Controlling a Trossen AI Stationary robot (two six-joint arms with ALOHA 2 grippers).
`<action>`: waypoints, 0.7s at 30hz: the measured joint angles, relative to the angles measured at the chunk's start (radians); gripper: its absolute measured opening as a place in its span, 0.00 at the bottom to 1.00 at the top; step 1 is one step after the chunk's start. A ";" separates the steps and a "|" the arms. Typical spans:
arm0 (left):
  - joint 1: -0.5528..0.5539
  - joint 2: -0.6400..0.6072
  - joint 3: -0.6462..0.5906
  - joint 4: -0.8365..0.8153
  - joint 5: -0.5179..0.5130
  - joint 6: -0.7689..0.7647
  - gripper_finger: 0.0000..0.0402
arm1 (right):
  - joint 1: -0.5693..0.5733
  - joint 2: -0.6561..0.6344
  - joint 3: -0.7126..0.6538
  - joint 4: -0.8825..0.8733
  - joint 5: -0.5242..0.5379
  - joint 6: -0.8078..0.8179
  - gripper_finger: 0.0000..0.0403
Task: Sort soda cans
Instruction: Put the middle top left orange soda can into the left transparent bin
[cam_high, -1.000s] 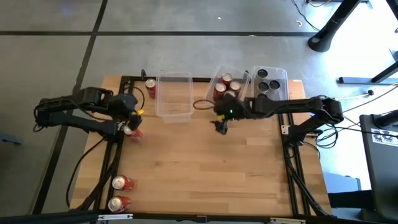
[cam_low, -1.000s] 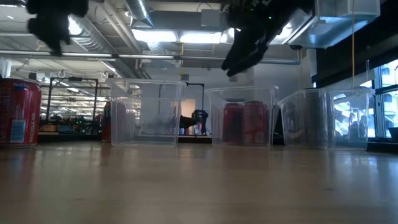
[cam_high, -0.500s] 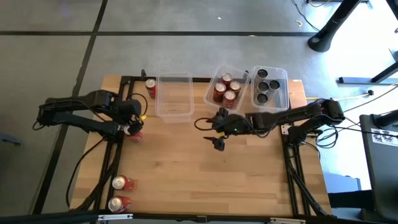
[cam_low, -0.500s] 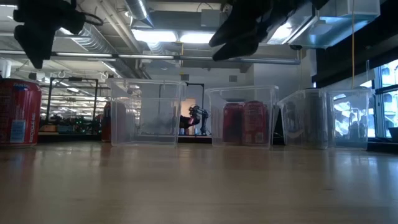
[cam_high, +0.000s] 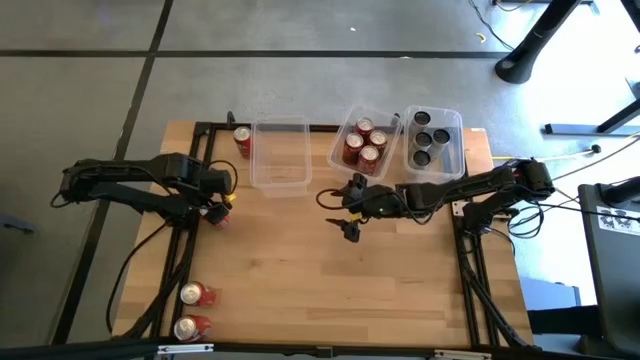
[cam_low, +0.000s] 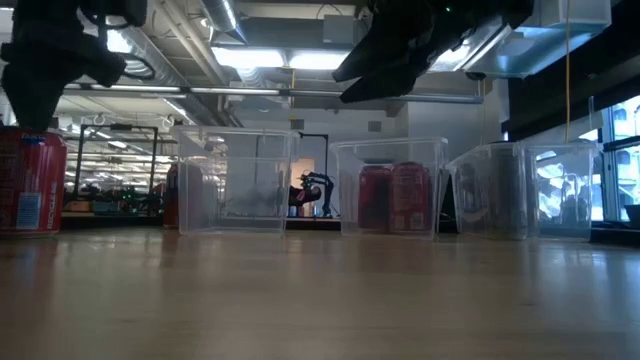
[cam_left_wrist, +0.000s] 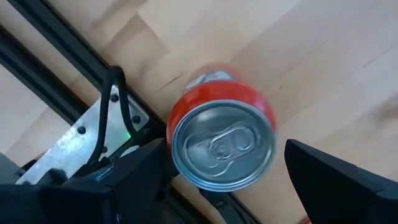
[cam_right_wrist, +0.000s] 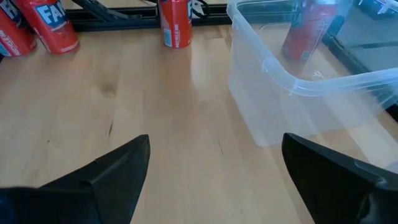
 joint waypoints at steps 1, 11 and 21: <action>0.000 0.000 -0.008 0.000 0.003 0.002 0.79 | 0.000 0.000 0.000 0.001 0.000 0.000 0.89; 0.000 0.009 -0.031 0.057 0.010 0.008 0.74 | 0.000 0.030 0.000 0.065 0.001 -0.001 0.89; 0.000 0.069 -0.026 0.065 0.029 0.054 0.72 | 0.000 0.037 0.000 0.068 0.001 -0.002 0.89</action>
